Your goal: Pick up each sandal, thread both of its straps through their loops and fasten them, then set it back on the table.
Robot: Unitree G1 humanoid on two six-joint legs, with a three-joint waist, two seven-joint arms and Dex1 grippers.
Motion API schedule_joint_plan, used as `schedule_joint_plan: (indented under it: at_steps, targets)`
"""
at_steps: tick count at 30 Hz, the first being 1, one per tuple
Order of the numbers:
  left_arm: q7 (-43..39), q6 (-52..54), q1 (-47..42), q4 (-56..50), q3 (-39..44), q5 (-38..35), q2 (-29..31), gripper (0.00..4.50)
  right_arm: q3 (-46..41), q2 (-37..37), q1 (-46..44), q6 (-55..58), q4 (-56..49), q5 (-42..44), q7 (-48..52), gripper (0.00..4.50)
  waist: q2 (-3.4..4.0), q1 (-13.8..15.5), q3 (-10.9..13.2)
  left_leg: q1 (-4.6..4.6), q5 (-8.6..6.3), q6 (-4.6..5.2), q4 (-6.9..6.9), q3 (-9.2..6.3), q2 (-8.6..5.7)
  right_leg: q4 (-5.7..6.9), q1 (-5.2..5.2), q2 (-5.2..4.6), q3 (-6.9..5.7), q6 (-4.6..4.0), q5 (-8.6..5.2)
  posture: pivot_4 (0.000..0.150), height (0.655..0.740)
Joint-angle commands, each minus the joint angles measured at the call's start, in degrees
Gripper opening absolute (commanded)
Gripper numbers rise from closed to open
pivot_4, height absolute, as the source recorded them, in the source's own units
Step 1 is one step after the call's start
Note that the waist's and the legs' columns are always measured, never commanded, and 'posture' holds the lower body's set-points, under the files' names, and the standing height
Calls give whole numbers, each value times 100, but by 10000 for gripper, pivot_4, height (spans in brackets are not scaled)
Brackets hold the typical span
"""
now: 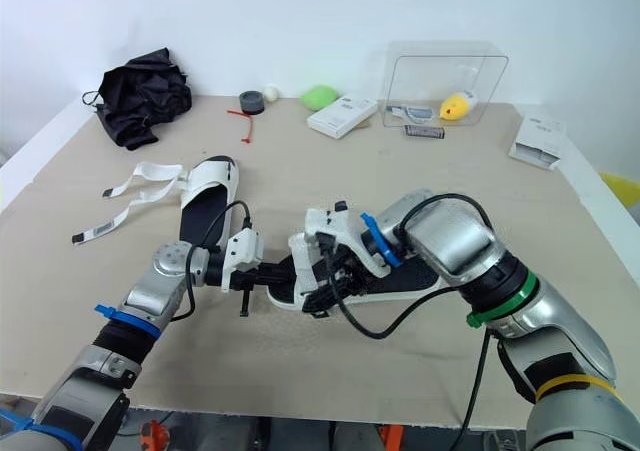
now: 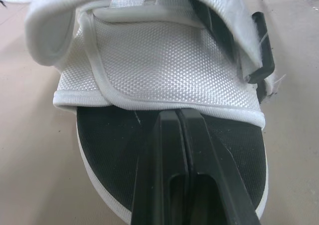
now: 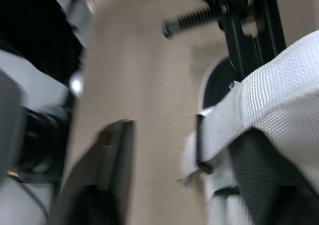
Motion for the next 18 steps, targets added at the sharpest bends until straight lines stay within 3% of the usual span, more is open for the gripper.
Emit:
schedule_joint_plan:
  at_steps: [1,8,14,18]
  targets:
    - [-76,258,295,557,-451,410,46,0,-1091,-379,193,373,-497,874,272,40492,0,10,1,-2,0,0,0,-1,0,0,-1,0,-1,0,0,1500,7400]
    - [-124,196,237,652,-465,428,39,0,-2093,-772,1173,1072,-1802,1850,-416,40492,-1,11,0,2,0,1,1,-2,3,0,3,4,-1,1,-2,1500,7400]
    - [-159,150,165,742,-482,443,11,0,-1880,-336,1965,1403,-2157,1336,-2133,40492,0,8,0,3,2,-1,8,11,5,-1,3,2,7,31,-18,1500,7400]
    - [-183,116,136,797,-490,455,-9,0,-1843,-333,2271,1401,-2275,1168,-2647,40492,-1,14,0,0,5,-5,10,10,2,-1,3,3,11,32,-14,1500,7400]
